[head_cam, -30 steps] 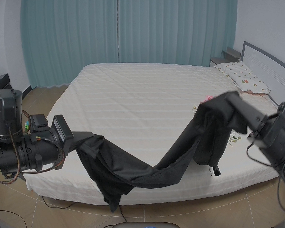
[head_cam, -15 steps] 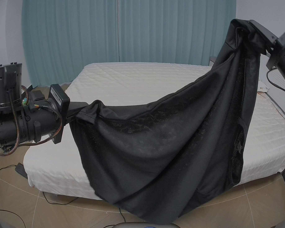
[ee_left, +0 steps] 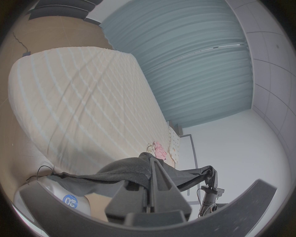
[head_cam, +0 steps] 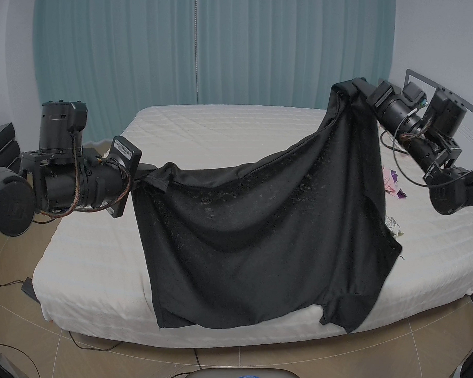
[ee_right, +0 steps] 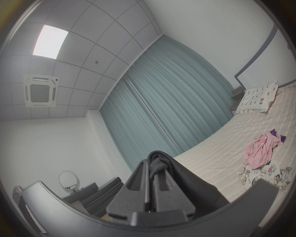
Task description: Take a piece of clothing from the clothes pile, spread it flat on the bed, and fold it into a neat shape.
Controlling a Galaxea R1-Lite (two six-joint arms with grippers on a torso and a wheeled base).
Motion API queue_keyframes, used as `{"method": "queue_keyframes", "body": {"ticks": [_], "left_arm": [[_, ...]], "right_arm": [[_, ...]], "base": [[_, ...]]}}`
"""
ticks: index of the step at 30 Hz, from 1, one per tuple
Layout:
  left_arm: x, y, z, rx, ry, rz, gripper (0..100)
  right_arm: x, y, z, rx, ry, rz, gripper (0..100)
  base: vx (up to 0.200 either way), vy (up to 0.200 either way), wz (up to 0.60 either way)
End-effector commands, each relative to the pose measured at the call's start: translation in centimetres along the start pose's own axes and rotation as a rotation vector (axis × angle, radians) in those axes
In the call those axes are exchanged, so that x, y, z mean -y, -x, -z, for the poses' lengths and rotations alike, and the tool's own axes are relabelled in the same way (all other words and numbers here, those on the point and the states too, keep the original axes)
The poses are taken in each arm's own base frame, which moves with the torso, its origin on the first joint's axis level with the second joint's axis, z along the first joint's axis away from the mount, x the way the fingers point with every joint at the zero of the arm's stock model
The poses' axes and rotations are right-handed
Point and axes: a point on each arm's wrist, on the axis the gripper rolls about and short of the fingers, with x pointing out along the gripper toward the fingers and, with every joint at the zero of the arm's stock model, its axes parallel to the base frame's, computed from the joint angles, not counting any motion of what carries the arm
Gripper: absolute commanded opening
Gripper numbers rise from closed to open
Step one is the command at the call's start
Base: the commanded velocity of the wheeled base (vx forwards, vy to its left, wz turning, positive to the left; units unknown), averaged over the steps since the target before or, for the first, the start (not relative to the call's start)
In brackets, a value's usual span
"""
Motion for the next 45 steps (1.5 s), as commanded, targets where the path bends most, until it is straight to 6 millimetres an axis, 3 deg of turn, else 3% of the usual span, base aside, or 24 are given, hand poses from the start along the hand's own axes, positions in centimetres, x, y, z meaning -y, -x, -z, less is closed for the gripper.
{"method": "queue_keyframes", "body": {"ticks": [1, 10, 21, 22, 23, 24, 26, 30, 35, 43, 45], "left_arm": [[-2.1, -3.8, -0.4, -0.046, 0.021, -0.073, 0], [-3.4, -8.6, -2.0, -0.029, 0.036, -0.112, 0], [-5.5, -13.8, -3.1, -0.016, 0.050, -0.145, 0], [-5.5, -13.8, -3.1, -0.016, 0.050, -0.145, 0], [-5.8, -14.6, -3.2, -0.015, 0.051, -0.149, 0], [-6.1, -15.1, -3.2, -0.017, 0.052, -0.153, 100], [-6.5, -15.6, -3.2, -0.019, 0.054, -0.158, 100], [-8.1, -17.5, -3.2, -0.021, 0.061, -0.190, 100], [-9.0, -18.0, -3.3, 0.003, 0.068, -0.221, 100], [-9.6, -16.3, -5.8, 0.048, 0.091, -0.234, 100], [-9.2, -15.0, -7.9, 0.078, 0.107, -0.207, 100]], "right_arm": [[2.0, -1.1, 3.5, -0.070, 0.003, 0.038, 0], [5.2, -1.6, 7.2, -0.094, 0.026, 0.096, 0], [10.1, -3.0, 12.2, -0.101, 0.051, 0.203, 0], [10.1, -3.0, 12.2, -0.101, 0.051, 0.203, 100], [11.0, -3.1, 13.3, -0.118, 0.047, 0.218, 100], [11.5, -3.1, 14.1, -0.136, 0.045, 0.231, 100], [12.3, -3.0, 14.9, -0.155, 0.044, 0.247, 100], [16.0, -2.2, 17.4, -0.213, 0.043, 0.354, 100], [17.9, -1.0, 18.0, -0.273, 0.040, 0.455, 100], [19.4, 1.0, 16.7, -0.297, 0.023, 0.530, 100], [19.3, 2.9, 16.9, -0.352, 0.005, 0.556, 100]], "base": [[0.200, 0.000, 0.00], [0.200, 0.000, 0.00], [0.000, 0.000, 0.00], [0.000, 0.000, 0.00], [0.000, 0.000, 0.00], [0.000, 0.000, 0.00], [0.000, 0.000, 0.00], [0.000, 0.000, 0.00], [0.000, 0.000, 0.00], [0.000, 0.000, 0.00], [0.000, 0.000, 0.00]]}}
